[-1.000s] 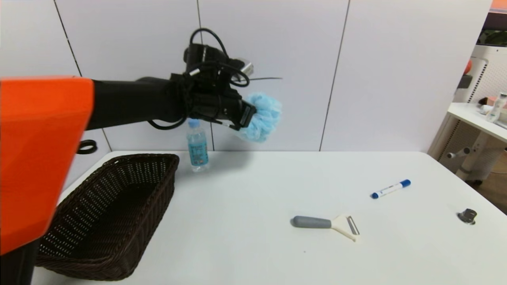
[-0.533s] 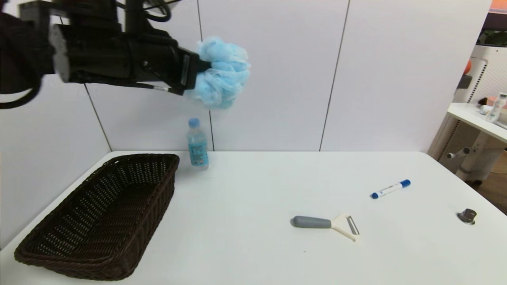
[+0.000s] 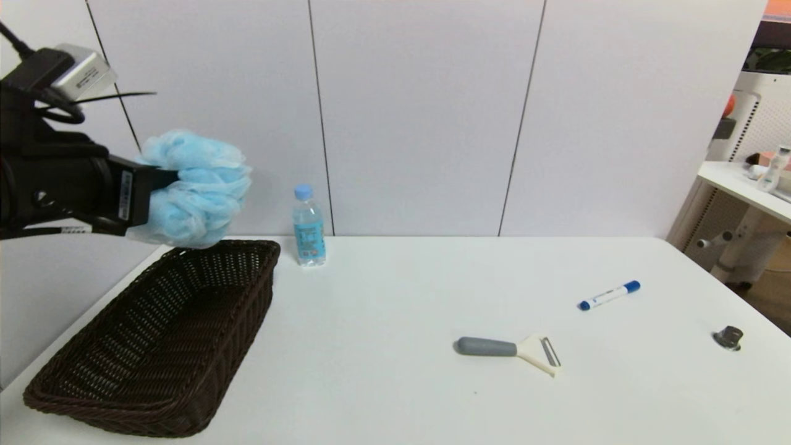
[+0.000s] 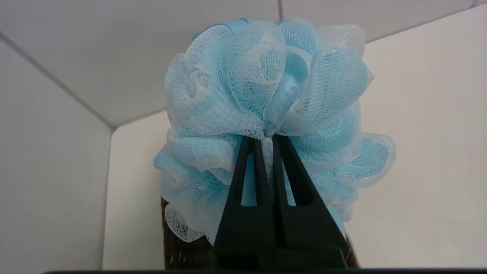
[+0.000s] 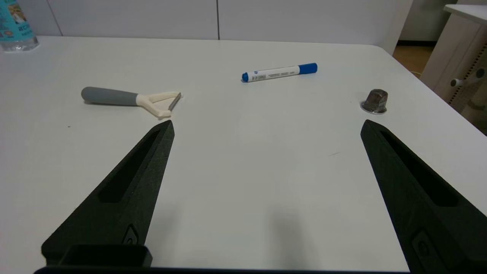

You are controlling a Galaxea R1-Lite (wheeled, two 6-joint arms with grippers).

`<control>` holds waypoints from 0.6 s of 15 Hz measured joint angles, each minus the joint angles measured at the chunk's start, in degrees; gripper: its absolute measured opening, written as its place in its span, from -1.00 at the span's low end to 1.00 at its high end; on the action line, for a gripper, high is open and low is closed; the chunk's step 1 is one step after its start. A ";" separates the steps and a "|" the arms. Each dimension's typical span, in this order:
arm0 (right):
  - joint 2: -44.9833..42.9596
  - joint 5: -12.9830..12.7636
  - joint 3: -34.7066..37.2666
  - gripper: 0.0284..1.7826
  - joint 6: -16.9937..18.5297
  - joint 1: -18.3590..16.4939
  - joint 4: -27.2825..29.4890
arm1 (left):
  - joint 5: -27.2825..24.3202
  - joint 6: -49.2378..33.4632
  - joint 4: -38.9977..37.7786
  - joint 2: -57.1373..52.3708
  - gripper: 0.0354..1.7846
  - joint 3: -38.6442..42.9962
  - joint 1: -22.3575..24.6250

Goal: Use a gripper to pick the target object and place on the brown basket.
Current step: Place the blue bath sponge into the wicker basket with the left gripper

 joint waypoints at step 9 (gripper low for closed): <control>0.00 -0.01 0.00 0.90 -0.01 0.00 -0.02 | -0.02 -0.46 0.12 1.41 -0.05 9.29 4.99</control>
